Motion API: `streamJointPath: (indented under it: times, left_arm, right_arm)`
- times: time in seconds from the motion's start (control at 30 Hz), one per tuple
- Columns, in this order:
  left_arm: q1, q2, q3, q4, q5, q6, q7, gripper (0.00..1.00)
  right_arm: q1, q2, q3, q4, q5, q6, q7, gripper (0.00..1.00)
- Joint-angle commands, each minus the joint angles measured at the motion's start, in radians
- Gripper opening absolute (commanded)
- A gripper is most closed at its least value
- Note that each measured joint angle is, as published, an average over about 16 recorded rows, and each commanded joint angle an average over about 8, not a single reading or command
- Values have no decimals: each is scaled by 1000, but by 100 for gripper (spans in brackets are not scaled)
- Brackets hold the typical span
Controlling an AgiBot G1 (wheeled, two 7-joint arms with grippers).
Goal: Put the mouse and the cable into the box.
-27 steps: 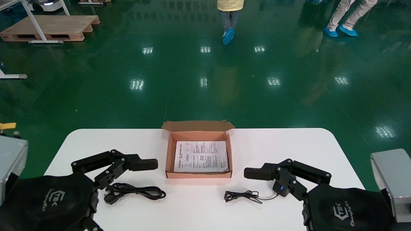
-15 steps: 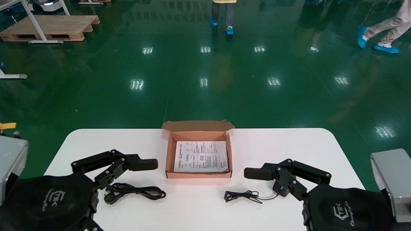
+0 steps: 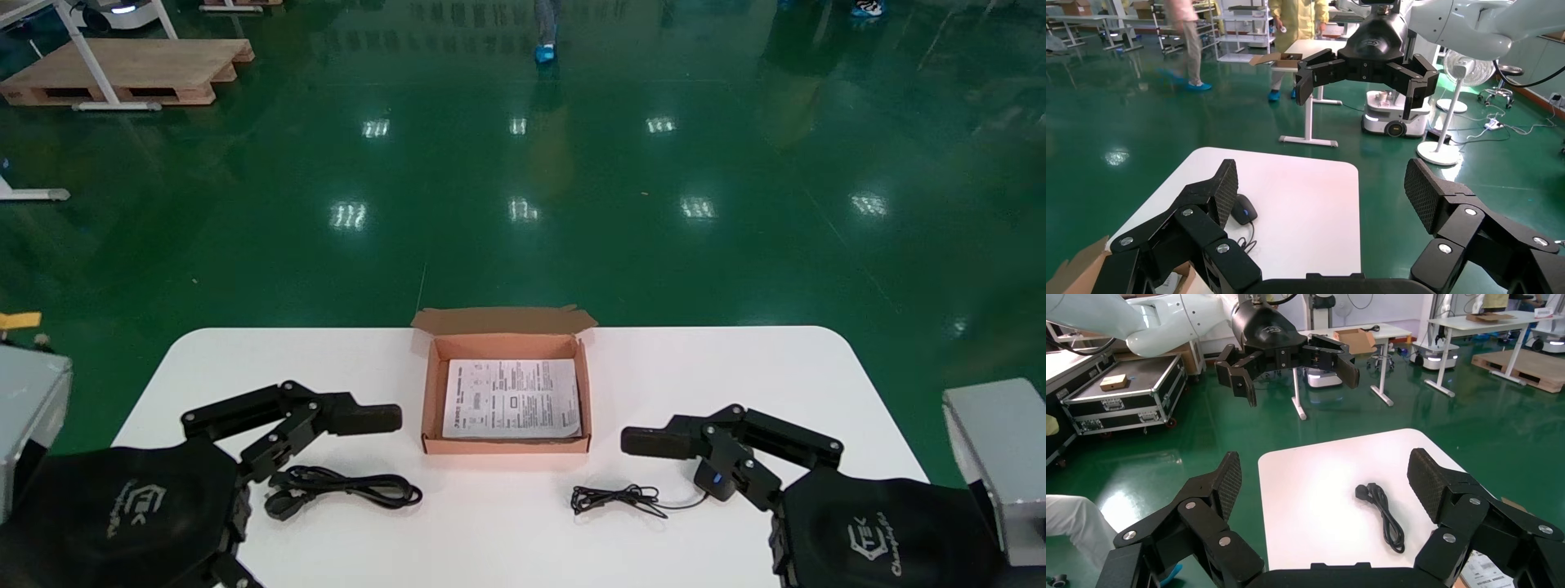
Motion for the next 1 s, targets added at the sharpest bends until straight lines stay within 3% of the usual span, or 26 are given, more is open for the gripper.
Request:
streamJointPath:
  times: [0.03,0.17,0.27,0.4,0.63,0.87,1.0]
  left_arm:
    - [5,-10,2,-5,6,1,-2,100]
    - [-114,-14,108,-18,309,27,2,100]
    - [-221,30,183,14,524,31,23,100]
    - [-321,110,240,94,691,9,63,100]
    - [-382,201,272,197,714,-24,109,100]
    - [-374,196,275,184,745,-29,114,100]
    - [-355,226,302,191,814,-89,160,100]
  right_arm:
    - [-3,0,-2,-2,2,-2,3,100]
    - [31,-31,-44,6,-125,45,-22,100]
    - [72,-70,-84,18,-260,99,-61,100]
    - [117,-124,-133,27,-418,164,-101,100]
    - [143,-188,-179,20,-565,220,-113,100]
    - [141,-183,-175,15,-541,215,-104,100]
    - [144,-197,-186,14,-565,227,-92,100]
